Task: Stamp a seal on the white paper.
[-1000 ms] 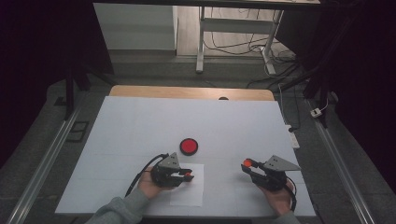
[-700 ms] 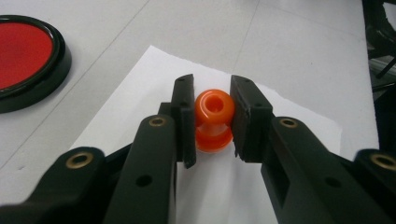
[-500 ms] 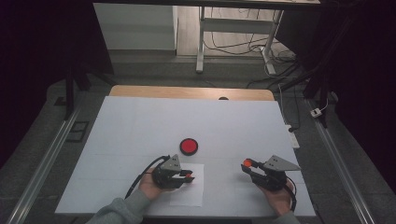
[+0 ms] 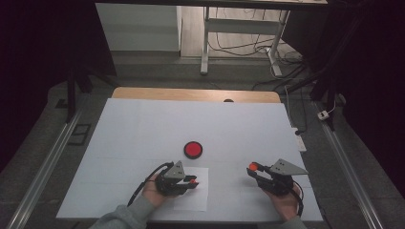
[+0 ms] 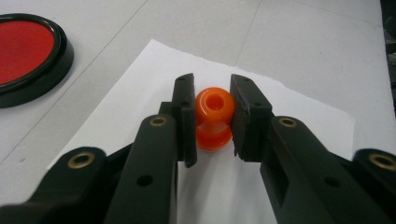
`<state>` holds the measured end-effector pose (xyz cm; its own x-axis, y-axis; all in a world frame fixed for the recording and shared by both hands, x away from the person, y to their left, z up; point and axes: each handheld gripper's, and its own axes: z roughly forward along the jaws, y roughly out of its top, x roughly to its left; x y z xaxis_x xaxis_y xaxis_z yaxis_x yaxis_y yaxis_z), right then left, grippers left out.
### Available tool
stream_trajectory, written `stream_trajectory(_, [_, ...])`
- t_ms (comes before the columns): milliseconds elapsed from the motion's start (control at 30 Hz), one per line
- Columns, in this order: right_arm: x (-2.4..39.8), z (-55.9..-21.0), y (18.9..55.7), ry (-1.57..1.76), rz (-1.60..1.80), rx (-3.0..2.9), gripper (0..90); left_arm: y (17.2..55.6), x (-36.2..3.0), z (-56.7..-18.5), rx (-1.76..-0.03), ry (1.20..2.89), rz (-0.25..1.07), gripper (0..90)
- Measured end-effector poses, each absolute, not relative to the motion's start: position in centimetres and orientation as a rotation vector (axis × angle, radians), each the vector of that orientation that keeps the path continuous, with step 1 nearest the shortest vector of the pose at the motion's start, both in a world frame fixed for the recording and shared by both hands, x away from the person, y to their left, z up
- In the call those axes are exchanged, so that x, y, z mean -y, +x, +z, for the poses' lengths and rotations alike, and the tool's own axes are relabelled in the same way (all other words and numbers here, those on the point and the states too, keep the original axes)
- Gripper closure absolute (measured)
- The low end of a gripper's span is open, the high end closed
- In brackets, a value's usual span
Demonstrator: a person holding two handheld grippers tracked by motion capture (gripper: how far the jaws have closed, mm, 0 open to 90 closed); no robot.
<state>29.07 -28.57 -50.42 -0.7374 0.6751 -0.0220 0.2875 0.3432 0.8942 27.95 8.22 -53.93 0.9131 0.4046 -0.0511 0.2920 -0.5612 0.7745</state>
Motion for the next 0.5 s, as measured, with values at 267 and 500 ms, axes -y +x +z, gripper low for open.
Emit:
stream_trajectory(267, [28.51,-50.39,29.07,0.841,1.358,-2.225,64.3,27.58,-8.15,-54.07,-0.484,2.201,0.202,73.4])
stream_trajectory(500, [28.45,-50.25,28.97,0.836,1.360,-2.223,64.3,27.65,-8.15,-54.04,-0.496,2.201,0.192,73.5])
